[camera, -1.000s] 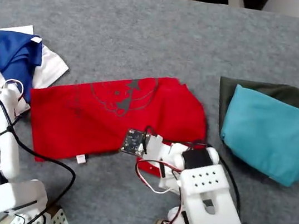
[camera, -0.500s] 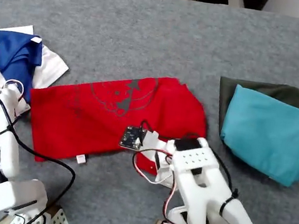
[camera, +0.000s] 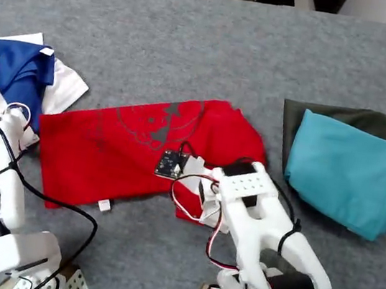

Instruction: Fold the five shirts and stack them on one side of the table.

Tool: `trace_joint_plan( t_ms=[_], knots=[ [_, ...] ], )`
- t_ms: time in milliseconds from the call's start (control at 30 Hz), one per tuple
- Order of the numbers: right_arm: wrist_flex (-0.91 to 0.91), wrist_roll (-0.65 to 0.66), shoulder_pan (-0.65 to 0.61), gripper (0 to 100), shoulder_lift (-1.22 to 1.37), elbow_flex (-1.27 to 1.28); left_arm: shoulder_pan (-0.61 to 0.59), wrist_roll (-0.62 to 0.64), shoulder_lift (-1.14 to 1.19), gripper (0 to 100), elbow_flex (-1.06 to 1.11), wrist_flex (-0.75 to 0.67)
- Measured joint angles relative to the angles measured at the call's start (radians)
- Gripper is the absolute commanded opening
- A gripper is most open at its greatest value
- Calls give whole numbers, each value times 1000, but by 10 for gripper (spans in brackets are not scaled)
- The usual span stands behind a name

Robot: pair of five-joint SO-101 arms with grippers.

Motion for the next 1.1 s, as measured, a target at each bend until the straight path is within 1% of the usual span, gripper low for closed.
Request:
trace_joint_plan(
  t_ms=[133, 233, 400, 533, 767, 867, 1000, 1100],
  knots=[
    [0, 0, 0, 79, 0, 0, 0, 0, 0, 19, 0, 0],
    [0, -2, 0, 3, 0, 0, 0, 0, 0, 19, 0, 0],
    [-2, -2, 0, 3, 11, -6, 0, 0, 0, 19, 0, 0],
    [21, -14, 37, 3, 48, -52, 0, 0, 0, 19, 0, 0],
    [210, -32, 40, 3, 80, -244, 0, 0, 0, 19, 0, 0],
    [316, -75, 40, 3, 107, -379, 0, 0, 0, 19, 0, 0],
    [474, -95, 26, 3, 238, -608, 0, 0, 0, 19, 0, 0],
    [554, -95, 21, 3, 364, -790, 0, 0, 0, 19, 0, 0]
  ],
)
